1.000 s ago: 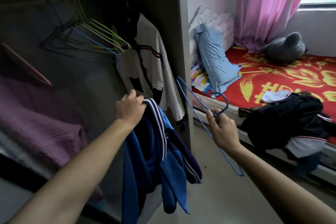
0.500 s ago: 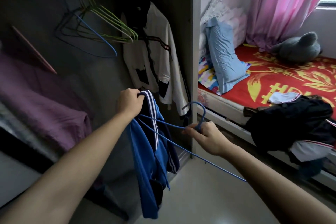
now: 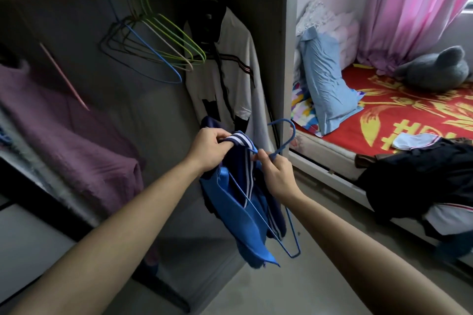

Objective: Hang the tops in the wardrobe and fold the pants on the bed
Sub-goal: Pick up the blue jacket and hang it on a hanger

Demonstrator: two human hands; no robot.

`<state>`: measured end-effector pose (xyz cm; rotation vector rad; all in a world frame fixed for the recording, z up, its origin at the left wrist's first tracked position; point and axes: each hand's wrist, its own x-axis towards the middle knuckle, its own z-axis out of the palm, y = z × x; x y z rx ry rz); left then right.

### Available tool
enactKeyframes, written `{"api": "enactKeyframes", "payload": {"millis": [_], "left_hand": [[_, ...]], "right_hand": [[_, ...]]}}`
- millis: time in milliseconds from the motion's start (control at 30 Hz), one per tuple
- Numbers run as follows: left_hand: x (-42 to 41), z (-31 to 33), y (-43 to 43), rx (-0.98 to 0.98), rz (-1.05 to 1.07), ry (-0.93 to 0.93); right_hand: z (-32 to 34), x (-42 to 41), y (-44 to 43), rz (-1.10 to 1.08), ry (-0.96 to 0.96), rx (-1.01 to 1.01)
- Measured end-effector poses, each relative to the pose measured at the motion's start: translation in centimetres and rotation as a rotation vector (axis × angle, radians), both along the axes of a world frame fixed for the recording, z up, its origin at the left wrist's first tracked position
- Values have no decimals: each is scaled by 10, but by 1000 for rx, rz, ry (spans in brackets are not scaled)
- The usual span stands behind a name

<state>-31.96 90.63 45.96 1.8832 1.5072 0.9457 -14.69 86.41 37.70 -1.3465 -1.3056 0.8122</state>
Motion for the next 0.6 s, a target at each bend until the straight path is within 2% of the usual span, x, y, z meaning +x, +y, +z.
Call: {"api": "enactKeyframes", "payload": {"millis": [67, 233, 300, 400, 500, 600], "left_hand": [[3, 8, -2, 77, -43, 66], [-4, 16, 4, 381, -183, 657], [-7, 19, 11, 428, -220, 775], [1, 29, 18, 361, -281, 717], [9, 33, 23, 426, -256, 760], [15, 33, 27, 452, -208, 706]], "right_hand": [[8, -2, 4, 10, -2, -2], [22, 12, 7, -18, -3, 185], [28, 22, 7, -36, 3, 224], [39, 39, 9, -59, -38, 282], [48, 50, 13, -63, -157, 331], [57, 61, 18, -134, -294, 364]]}}
